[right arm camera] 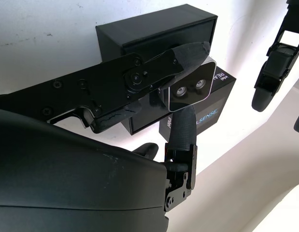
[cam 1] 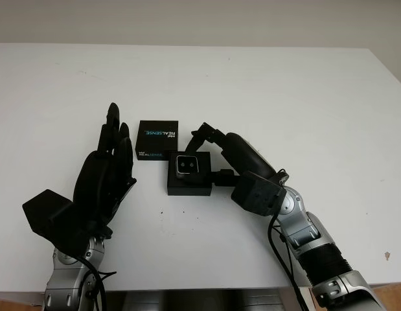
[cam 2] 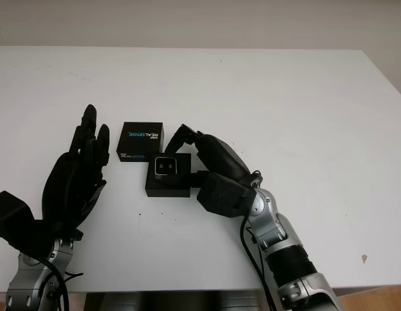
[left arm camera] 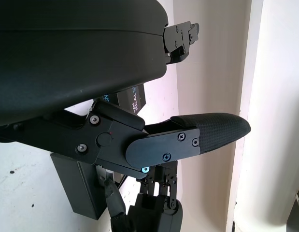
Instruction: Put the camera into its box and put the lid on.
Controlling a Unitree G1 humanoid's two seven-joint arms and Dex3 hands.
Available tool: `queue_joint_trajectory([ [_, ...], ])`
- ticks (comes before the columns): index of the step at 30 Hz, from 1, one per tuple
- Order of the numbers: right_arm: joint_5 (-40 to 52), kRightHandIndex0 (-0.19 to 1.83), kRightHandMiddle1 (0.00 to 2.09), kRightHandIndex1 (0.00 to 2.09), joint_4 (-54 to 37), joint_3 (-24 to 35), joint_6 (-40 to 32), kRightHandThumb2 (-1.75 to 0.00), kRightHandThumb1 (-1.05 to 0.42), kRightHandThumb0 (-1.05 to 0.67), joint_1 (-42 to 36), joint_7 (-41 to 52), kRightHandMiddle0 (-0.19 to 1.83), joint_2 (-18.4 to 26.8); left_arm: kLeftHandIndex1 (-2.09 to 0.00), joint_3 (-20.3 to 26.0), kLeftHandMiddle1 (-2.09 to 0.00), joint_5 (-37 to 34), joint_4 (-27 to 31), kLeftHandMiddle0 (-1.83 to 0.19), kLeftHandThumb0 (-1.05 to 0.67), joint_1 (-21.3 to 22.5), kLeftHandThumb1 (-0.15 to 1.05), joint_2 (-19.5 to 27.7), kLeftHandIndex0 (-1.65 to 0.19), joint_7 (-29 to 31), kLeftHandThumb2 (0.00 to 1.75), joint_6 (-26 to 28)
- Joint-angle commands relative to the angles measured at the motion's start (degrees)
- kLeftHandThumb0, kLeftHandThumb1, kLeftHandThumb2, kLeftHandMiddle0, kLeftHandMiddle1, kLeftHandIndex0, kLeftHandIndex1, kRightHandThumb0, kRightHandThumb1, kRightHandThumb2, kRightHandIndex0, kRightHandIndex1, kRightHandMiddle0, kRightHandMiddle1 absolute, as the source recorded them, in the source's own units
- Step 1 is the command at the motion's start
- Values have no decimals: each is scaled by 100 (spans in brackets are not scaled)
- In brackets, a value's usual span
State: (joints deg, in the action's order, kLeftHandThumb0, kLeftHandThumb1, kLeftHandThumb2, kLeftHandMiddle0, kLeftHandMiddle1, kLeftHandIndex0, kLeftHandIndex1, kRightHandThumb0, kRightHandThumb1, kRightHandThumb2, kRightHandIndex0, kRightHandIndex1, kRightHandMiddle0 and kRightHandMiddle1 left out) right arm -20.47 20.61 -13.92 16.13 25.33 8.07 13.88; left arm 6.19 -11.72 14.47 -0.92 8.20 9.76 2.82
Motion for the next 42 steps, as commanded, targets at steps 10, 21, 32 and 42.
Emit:
queue_joint_trajectory([
  [10, -42, 11, 172, 56, 69, 52, 120, -5, -103, -41, 105, -156, 23, 38, 0, 54, 0, -4, 98, 19, -82, -34, 105, 20, 19, 46, 61, -41],
  [21, -214, 12, 173, 59, -3, 80, 72, -5, -103, -41, 142, -493, 23, 53, 0, 39, 0, -17, 50, 19, -83, 0, 105, 3, 19, 59, 61, -51],
  [32, -293, 10, 175, 60, -300, 62, -122, -5, -103, -40, 71, -423, 21, 66, 0, 22, 0, 8, 99, 19, -83, -23, 105, -36, 19, 8, 60, -37],
  [42, -303, 10, 176, 59, -309, 50, -106, -5, -103, -41, 83, -330, 21, 106, 0, 12, 0, -28, 109, 19, -82, -29, 105, -44, 19, 27, 61, -25],
])
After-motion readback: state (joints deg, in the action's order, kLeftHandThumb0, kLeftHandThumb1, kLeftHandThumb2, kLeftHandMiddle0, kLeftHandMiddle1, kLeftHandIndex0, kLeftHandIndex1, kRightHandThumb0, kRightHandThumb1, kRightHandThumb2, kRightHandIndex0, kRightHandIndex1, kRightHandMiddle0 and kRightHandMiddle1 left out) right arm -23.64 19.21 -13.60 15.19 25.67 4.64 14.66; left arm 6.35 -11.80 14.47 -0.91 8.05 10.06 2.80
